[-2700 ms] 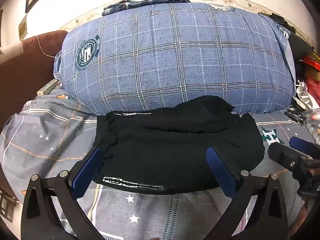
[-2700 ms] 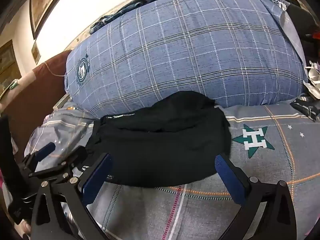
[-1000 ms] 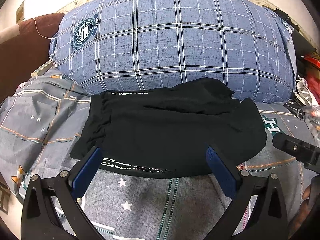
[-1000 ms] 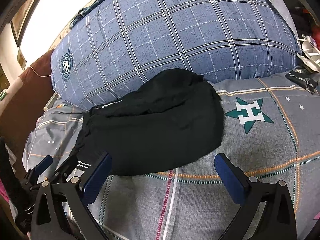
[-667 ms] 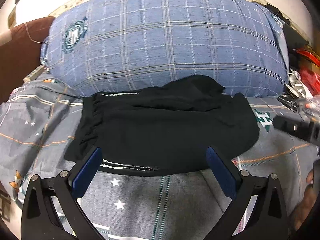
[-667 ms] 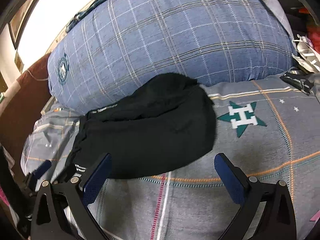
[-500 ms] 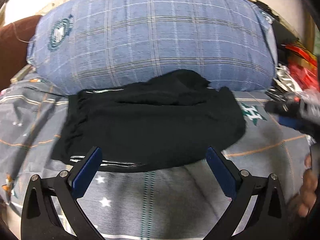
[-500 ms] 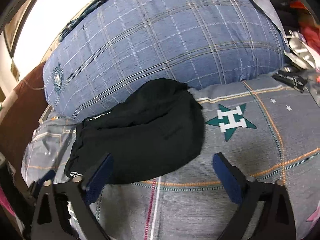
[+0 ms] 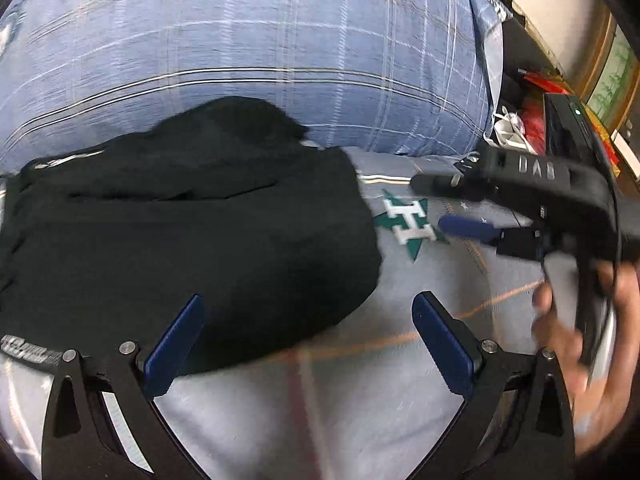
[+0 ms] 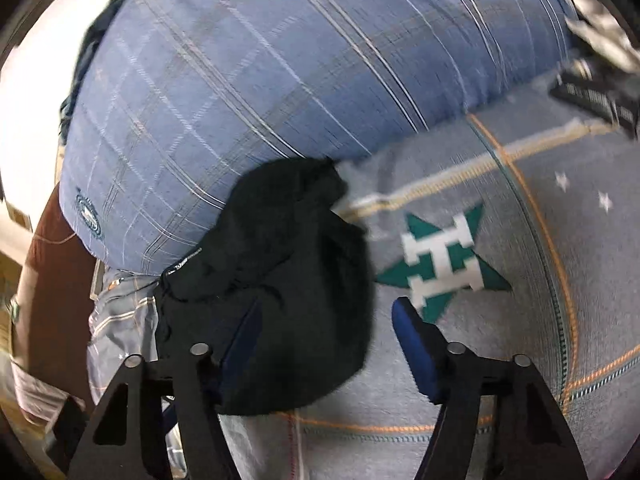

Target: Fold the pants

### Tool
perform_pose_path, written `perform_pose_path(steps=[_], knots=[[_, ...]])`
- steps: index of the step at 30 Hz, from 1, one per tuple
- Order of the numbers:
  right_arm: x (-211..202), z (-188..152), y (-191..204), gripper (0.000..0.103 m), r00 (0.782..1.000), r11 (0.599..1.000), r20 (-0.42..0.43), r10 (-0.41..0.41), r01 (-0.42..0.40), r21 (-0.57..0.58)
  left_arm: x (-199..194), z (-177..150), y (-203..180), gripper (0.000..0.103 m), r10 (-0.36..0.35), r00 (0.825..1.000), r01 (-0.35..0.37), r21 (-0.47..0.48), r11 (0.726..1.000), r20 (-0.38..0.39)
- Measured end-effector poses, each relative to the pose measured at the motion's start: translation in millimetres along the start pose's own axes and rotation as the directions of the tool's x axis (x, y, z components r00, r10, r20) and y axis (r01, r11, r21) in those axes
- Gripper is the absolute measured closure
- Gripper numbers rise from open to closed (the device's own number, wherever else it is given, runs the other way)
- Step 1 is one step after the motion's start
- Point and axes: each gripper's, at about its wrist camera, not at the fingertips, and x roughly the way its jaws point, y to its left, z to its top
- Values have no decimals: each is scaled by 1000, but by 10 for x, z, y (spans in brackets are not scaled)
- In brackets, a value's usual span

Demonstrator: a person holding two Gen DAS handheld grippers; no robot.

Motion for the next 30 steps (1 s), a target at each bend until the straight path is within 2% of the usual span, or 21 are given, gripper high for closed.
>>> perform_pose_path(steps=[2,4,5,6,7,8,9,10,12,13,15,20,21,24,27,30], knots=[[51,36,-76,37,1000,1000,-20,-8,8,9,257,75,-202,0,16,1000,-16,32,999,-22],[82,89,-148,38,1000,999,-21,13,-12,31,450,98,-314,13,38,998,-36,45,998,-51],[113,116,-162,38,999,999,-23,23,-22,38,573,111,-368,32,56,995,-52,61,997,-77],[149,134,-164,38,999,999,-29,25,-24,39,658,108,-383,56,75,992,-67,79,995,-98],[187,139,-155,39,999,999,-39,28,-26,36,734,101,-378,68,91,988,-80,89,993,-123],[217,143,-157,40,998,999,-49,35,-34,37,774,77,-339,86,93,986,-82,84,993,-139],[255,137,-156,42,997,998,-62,52,-49,42,773,59,-283,93,86,987,-78,63,995,-136],[277,134,-151,43,995,997,-74,65,-61,48,739,45,-219,95,60,991,-56,35,998,-123],[324,130,-159,43,994,996,-84,74,-70,55,604,-3,-36,100,-35,995,32,-32,999,-91],[346,127,-163,43,993,996,-87,74,-69,61,519,-36,124,100,-98,992,91,-89,992,-79],[455,149,-189,43,990,993,-110,88,-79,82,432,-95,384,101,-155,985,140,-171,975,-81],[741,139,-100,55,976,988,-172,135,-120,97,367,-197,824,101,-196,976,165,-261,951,-95],[795,116,-57,61,973,988,-184,140,-124,93,393,-222,860,101,-207,973,172,-275,946,-104],[852,97,35,62,975,989,-169,142,-134,58,448,-244,831,101,-198,973,161,-270,949,-117],[817,99,119,91,978,992,-164,125,-123,22,455,-259,771,101,-181,977,148,-252,956,-115],[627,104,215,96,981,990,-137,137,-139,-4,386,-231,714,100,-190,977,162,-235,958,-101]])
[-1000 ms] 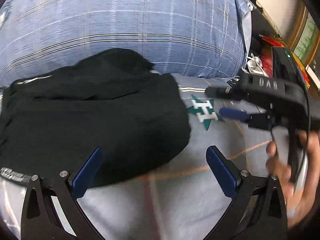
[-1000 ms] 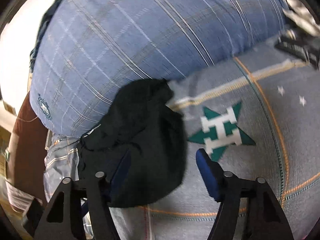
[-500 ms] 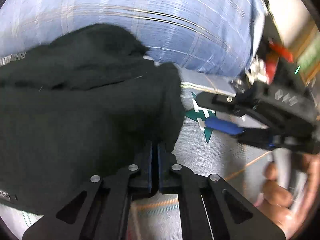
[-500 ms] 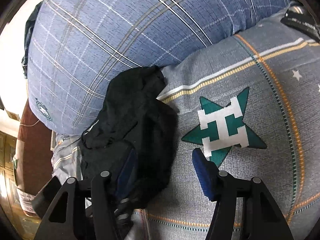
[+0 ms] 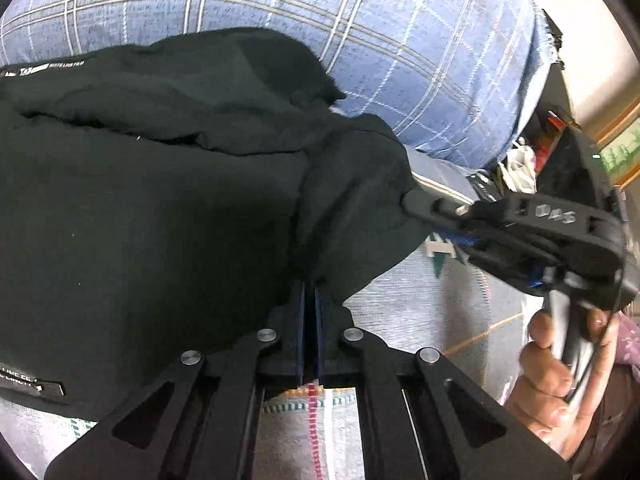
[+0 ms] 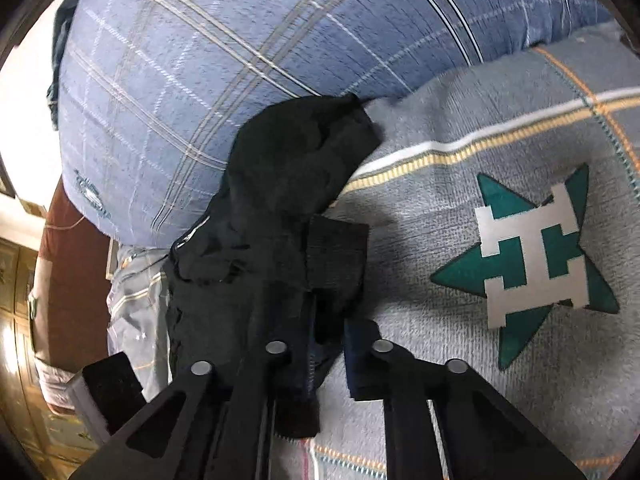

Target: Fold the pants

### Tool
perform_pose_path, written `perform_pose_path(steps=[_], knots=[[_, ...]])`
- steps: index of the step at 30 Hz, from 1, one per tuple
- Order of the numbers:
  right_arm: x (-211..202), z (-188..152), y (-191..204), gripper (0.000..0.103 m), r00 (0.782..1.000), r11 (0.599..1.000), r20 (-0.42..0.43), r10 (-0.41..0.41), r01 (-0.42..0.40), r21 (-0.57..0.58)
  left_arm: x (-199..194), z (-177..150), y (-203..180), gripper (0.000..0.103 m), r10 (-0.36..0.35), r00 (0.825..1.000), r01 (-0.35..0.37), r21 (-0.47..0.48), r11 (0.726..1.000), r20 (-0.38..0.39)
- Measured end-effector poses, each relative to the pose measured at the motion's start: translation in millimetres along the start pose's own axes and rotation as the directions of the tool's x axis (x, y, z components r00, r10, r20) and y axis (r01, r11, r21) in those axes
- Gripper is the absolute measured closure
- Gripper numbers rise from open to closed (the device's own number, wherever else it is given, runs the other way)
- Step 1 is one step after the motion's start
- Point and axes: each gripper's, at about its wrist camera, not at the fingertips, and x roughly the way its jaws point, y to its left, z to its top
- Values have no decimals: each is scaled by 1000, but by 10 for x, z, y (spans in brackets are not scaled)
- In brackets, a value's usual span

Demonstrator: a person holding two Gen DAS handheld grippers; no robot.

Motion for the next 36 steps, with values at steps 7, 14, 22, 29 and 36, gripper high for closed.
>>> perform_pose_path(steps=[7,14,22,29,36], knots=[[-676,-80,132,96,990,998,131,-54,59,-32,-254,33,-332,54,32,995,-43,124,991,91],[-387,30,-350,91,966,962,38,-255,250,110,-288,223,-413,48,94,991,-111,189,976,94],[-619,6,-43,45,929,945,183,-322,327,7,-398,403,-187,45,196,976,-212,221,952,93],[-589,59,221,42,954,971,226,-196,222,-93,-406,542,180,30,222,964,-238,103,966,148],[136,799,455,32,981,971,108,-162,178,-161,-470,755,597,29,217,968,-214,-34,976,128]])
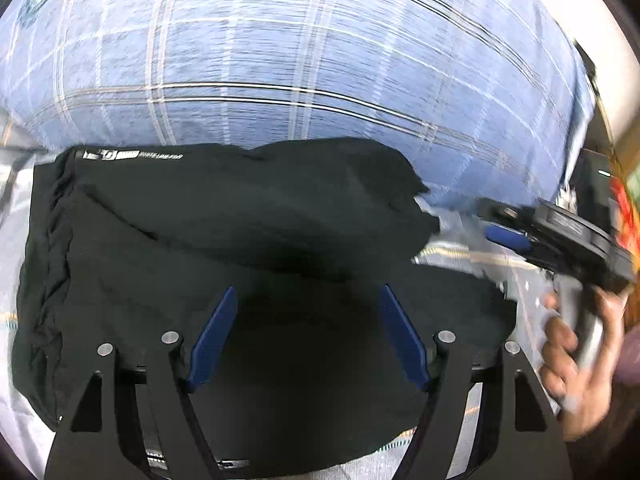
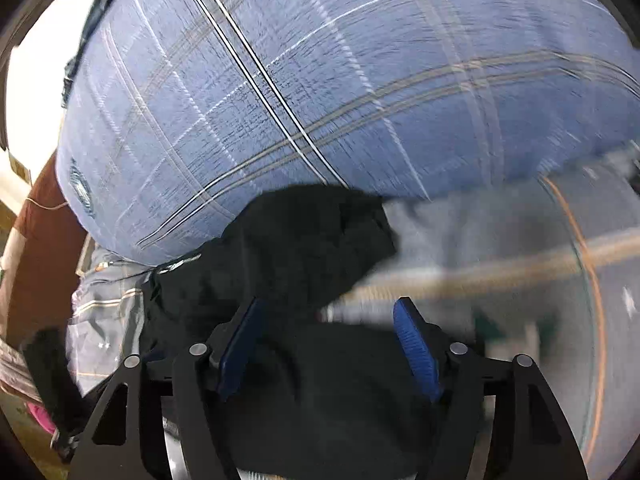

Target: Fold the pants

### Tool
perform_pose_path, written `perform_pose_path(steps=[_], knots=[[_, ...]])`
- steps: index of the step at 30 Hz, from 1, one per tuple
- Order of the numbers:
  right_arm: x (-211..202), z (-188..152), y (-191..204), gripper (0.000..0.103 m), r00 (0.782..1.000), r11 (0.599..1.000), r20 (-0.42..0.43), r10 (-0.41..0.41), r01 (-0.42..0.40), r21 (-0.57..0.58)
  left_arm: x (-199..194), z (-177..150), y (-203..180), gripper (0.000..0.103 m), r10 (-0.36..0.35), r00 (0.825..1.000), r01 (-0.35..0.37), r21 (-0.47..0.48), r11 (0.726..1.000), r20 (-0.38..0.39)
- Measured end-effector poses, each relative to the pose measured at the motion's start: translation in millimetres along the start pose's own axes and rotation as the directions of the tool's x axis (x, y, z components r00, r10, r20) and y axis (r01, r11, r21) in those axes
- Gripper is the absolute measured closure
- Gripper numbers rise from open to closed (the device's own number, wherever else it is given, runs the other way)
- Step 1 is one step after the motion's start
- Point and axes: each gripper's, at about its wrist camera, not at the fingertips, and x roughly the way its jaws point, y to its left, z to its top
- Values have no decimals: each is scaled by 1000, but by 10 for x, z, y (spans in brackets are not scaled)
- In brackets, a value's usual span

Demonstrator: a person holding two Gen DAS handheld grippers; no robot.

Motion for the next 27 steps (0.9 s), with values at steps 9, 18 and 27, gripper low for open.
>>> perform_pose_path(steps=[9,18,27], knots=[[1024,651,-150,32,992,989,-108,-62,75,124,-25,89,219,29,-21,1000,22,-80,997,5],[804,527,106,89,997,997,-33,-76,76,-1,-34,79,154,29,-28,999,29,-62,998,17],[-375,-283,630,89,990,990,137,-15,34,-139,-135,56,155,29,-117,993,118,-95,988,20]])
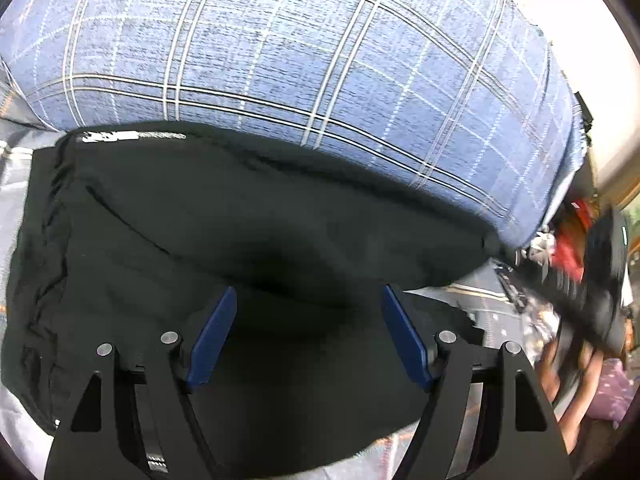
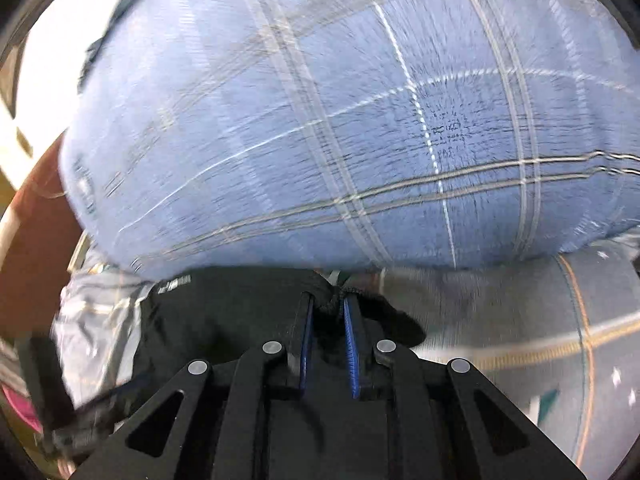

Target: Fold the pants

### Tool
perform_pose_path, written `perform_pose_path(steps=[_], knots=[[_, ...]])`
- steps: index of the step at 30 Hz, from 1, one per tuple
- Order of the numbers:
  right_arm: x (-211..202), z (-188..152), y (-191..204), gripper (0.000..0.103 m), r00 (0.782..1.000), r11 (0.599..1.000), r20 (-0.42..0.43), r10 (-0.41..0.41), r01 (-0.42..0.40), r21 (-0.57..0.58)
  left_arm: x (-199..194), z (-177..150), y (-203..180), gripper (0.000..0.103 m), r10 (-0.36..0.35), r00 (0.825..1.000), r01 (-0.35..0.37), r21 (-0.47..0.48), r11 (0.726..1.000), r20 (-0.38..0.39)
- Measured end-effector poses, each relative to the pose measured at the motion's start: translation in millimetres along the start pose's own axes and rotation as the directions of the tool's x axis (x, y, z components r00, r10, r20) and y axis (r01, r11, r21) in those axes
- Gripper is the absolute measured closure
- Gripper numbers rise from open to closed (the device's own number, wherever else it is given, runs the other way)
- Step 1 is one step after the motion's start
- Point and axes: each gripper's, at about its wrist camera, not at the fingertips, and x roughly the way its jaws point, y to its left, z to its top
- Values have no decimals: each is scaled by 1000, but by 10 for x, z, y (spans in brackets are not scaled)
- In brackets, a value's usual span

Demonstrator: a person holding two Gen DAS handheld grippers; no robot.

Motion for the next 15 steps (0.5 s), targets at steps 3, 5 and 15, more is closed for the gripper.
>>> perform_pose_path(steps=[3,5,15], knots=[[-124,-359,77,89,1000,1000,16,15,-14,-8,-38,34,0,29,-67,998,67,-19,998,-15],[-110,-494,78,89,1000,1000,7,20,-20,14,6,101,22,28,-55,998,53,-58,997,-22],[-145,-438,-137,89,999,998,-33,29,-31,-57,613,654,37,29,-13,983,-37,-267,963,-183]])
